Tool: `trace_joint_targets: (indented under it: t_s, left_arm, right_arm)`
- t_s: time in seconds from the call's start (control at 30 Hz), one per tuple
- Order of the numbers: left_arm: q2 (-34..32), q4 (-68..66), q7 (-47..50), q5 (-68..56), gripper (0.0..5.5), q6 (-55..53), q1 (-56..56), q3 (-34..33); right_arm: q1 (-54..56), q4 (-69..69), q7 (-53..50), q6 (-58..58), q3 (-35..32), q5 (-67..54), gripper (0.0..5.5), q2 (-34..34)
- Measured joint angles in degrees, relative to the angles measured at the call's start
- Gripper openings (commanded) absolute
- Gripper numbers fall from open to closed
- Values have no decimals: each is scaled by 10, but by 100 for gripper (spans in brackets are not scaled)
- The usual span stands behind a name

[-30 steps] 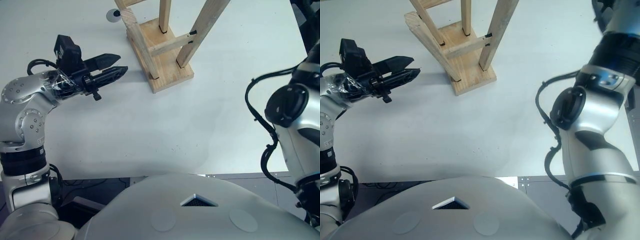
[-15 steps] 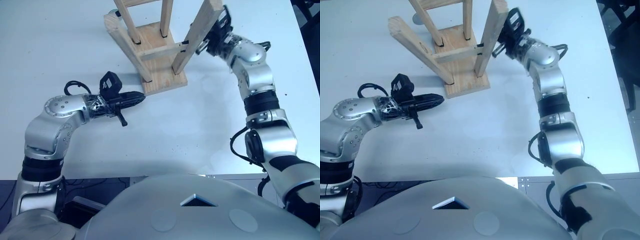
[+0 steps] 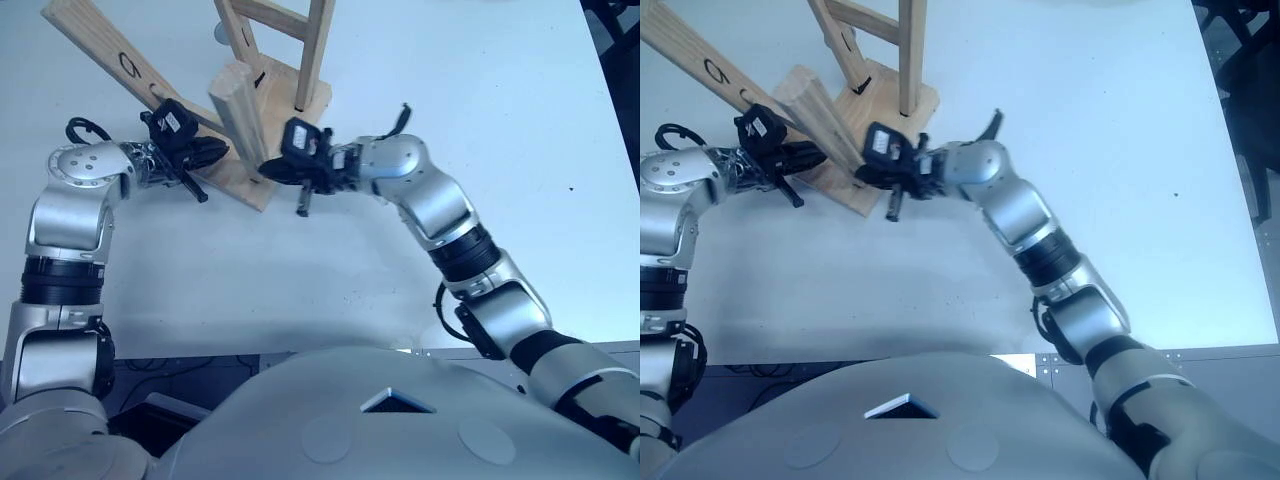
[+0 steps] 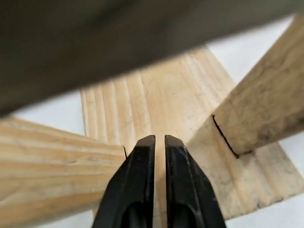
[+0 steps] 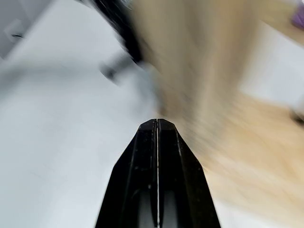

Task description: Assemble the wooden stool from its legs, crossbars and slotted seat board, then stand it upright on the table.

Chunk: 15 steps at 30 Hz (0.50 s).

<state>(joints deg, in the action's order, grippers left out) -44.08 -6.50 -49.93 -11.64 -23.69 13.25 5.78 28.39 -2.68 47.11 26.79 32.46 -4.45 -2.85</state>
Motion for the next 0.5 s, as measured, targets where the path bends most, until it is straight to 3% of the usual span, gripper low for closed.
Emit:
trace_joint_targets:
  t_s: [0.07, 0.27, 0.5]
  left_arm:
    - [-19, 15, -41, -19, 53, 0, -37, -11]
    - [-54, 105, -108, -87, 128, -36, -127, -58]
    - [47, 225, 27, -107, 238, -68, -174, -74]
  right_arm:
    - [-1, 3, -1, 1, -11, 0, 0, -7]
    - [-39, -5, -8, 12, -109, -6, 0, -117]
    - [-49, -76, -39, 9, -167, 0, 0, -145]
